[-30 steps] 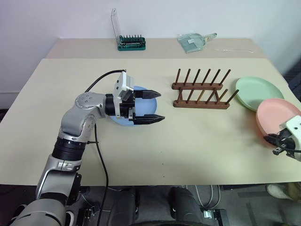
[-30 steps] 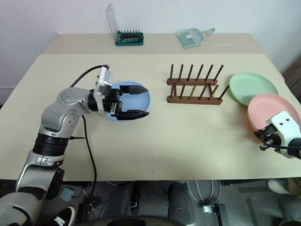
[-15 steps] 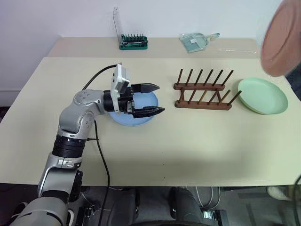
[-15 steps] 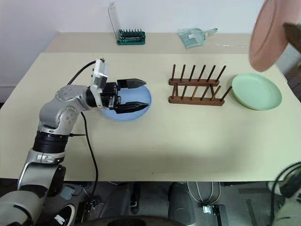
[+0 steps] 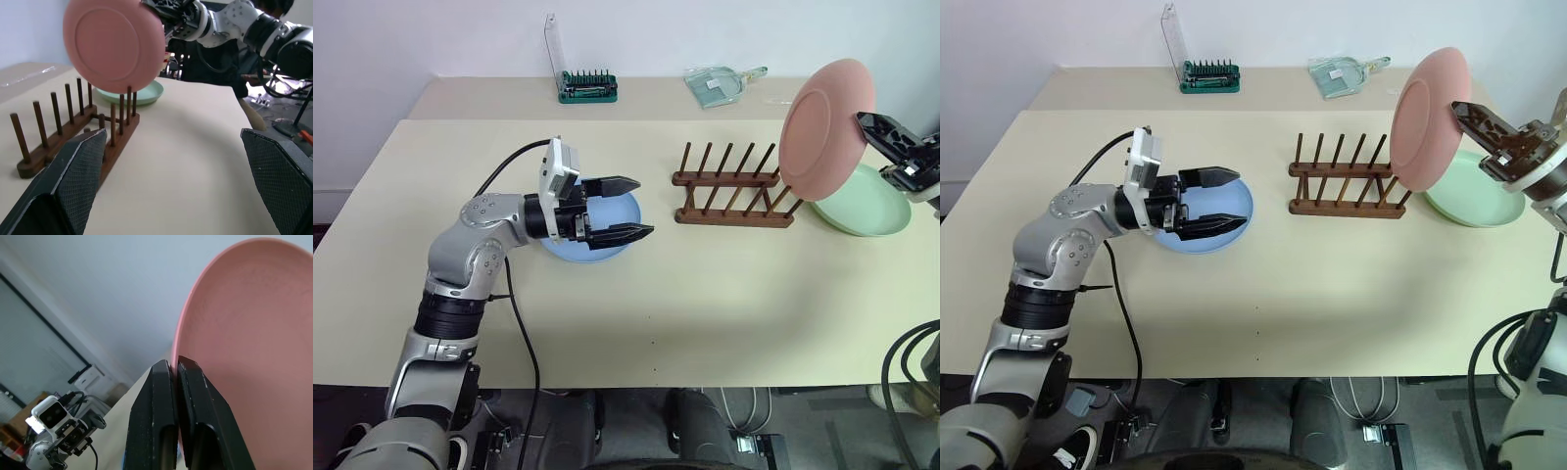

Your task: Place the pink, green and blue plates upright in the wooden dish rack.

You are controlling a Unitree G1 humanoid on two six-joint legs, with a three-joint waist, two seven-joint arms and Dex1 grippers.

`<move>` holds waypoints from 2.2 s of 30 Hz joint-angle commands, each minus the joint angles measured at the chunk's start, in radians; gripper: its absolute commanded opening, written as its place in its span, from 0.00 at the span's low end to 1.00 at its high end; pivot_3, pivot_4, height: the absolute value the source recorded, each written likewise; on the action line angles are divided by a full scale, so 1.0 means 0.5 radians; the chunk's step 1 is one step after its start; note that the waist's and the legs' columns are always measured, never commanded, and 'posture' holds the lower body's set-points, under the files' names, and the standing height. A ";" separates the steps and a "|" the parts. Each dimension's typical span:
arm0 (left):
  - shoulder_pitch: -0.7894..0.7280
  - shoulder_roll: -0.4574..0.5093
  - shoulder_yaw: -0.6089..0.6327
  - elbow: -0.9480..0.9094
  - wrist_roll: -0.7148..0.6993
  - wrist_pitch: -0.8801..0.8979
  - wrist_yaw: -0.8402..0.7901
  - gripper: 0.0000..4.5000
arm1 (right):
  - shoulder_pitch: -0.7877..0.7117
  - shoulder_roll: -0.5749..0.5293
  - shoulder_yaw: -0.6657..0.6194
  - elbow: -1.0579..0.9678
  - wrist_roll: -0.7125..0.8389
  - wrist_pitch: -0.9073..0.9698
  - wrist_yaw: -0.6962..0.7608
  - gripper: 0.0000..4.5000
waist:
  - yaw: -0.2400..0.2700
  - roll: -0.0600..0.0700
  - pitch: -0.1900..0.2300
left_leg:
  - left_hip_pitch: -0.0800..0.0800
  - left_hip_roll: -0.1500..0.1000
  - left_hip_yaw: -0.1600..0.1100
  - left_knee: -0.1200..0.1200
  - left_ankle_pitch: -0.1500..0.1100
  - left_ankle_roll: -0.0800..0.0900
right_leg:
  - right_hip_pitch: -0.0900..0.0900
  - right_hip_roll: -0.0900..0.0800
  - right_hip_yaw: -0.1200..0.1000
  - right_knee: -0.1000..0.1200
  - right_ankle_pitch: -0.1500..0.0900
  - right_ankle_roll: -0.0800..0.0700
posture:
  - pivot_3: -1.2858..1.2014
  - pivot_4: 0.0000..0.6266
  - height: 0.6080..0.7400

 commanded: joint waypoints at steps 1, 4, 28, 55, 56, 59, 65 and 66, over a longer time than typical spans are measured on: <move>-0.004 0.023 0.061 -0.101 -0.043 0.002 0.035 1.00 | -0.110 -0.061 0.023 0.129 -0.103 -0.088 0.104 0.02 | 0.003 0.000 0.000 | 0.000 0.000 0.000 0.000 0.000 0.000 | 0.000 0.000 0.000 0.000 0.000 0.000 | 0.52 0.24 0.88; -0.002 0.031 0.057 -0.105 -0.042 -0.001 0.041 1.00 | -0.142 -0.034 0.062 0.241 -0.213 -0.198 0.127 0.02 | 0.002 0.000 0.000 | 0.000 0.000 0.000 0.000 0.000 0.000 | 0.000 0.000 0.000 0.000 0.000 0.000 | 0.52 0.24 0.88; -0.012 0.037 0.032 -0.110 -0.036 -0.020 0.002 1.00 | -0.105 -0.142 0.124 0.780 -1.140 -2.258 -0.971 0.98 | 0.005 0.000 0.000 | 0.000 -0.001 0.002 -0.001 0.003 -0.006 | 0.000 0.000 0.000 -0.001 0.000 0.002 | 0.52 0.24 0.88; 0.048 0.029 -0.003 -0.269 -0.058 0.025 0.100 1.00 | -0.090 0.090 0.775 1.026 -1.830 -2.113 -0.666 0.92 | -0.061 0.003 0.000 | 0.006 0.001 0.008 -0.002 0.007 -0.012 | 0.002 0.000 0.007 -0.001 0.000 0.002 | 0.52 0.24 0.88; 0.049 0.032 0.000 -0.271 -0.059 0.025 0.106 1.00 | -0.103 0.104 0.759 1.043 -1.820 -2.067 -0.684 0.86 | -0.056 0.003 0.000 | 0.006 0.001 0.008 -0.002 0.007 -0.012 | 0.002 0.000 0.007 -0.001 0.000 0.002 | 0.52 0.24 0.88; 0.048 0.041 0.007 -0.273 -0.060 0.023 0.117 1.00 | -0.104 0.122 0.782 1.060 -1.848 -2.009 -0.665 0.58 | -0.048 0.003 0.000 | 0.006 0.001 0.008 -0.002 0.007 -0.012 | 0.002 0.000 0.007 -0.001 0.000 0.002 | 0.52 0.24 0.88; 0.047 0.049 0.009 -0.278 -0.064 0.024 0.143 1.00 | -0.113 0.108 0.802 1.070 -1.924 -2.044 -0.907 0.01 | -0.046 0.003 0.000 | 0.005 0.000 0.009 -0.002 0.007 -0.012 | 0.002 0.000 0.007 -0.001 0.000 0.002 | 0.52 0.24 0.88; 0.045 0.048 0.008 -0.276 -0.062 0.022 0.146 1.00 | -0.136 0.101 0.771 1.073 -1.909 -2.040 -0.976 0.01 | -0.046 0.001 0.000 | 0.006 0.000 0.008 -0.002 0.007 -0.012 | 0.002 0.000 0.007 -0.001 0.000 0.002 | 0.52 0.24 0.88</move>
